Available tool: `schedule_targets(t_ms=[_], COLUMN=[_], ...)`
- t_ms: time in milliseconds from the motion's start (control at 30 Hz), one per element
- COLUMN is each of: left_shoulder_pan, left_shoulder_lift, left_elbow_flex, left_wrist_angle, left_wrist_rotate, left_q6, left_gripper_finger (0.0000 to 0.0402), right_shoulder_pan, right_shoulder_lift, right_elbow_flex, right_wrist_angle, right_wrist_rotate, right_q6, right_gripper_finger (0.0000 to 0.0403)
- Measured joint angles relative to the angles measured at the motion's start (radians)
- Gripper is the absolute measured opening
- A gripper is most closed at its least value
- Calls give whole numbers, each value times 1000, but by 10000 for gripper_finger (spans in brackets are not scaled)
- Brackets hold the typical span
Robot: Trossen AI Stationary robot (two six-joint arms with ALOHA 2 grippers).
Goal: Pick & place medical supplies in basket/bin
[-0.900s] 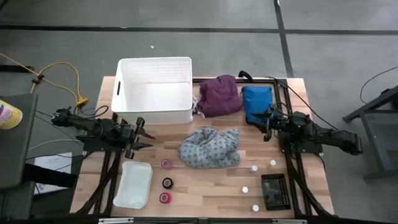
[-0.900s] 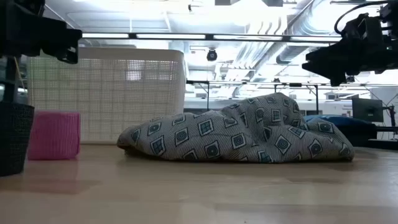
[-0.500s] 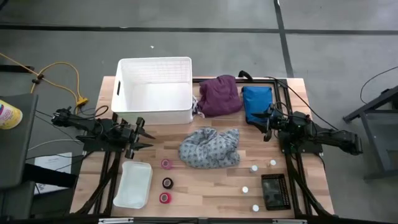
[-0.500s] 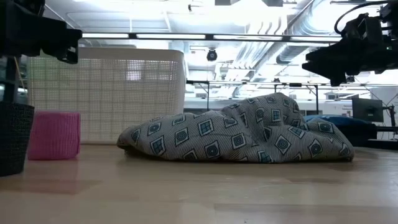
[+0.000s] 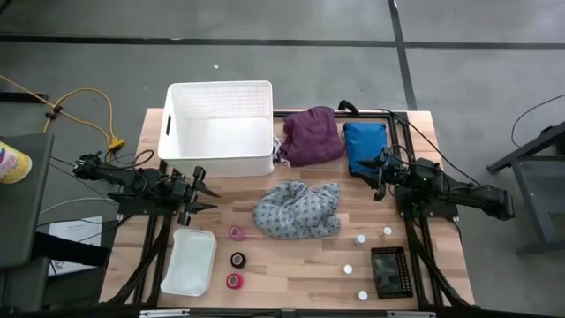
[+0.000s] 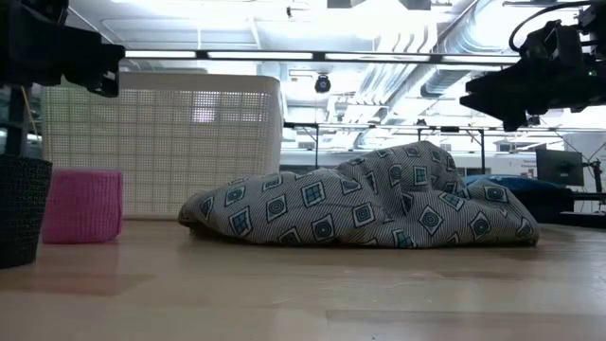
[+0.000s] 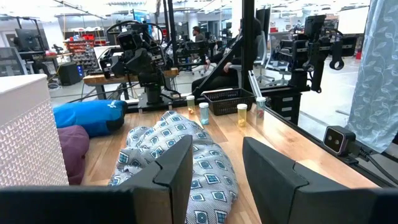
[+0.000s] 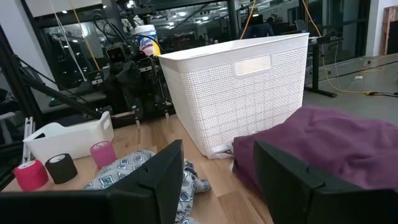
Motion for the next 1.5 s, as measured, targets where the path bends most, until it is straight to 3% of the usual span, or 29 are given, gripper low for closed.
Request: schedule_targets(t_ms=[1233,1500], left_shoulder_pan=[0,0], left_shoulder_lift=[0,0], left_elbow_flex=[0,0], left_wrist_angle=[0,-3], left_wrist_rotate=[0,0], left_q6=[0,-58], left_gripper_finger=[135,135], right_shoulder_pan=[0,0], right_shoulder_lift=[0,0], right_elbow_flex=[0,0], right_wrist_angle=[0,0], right_wrist_rotate=[0,0], right_q6=[0,0], right_gripper_finger=[181,181])
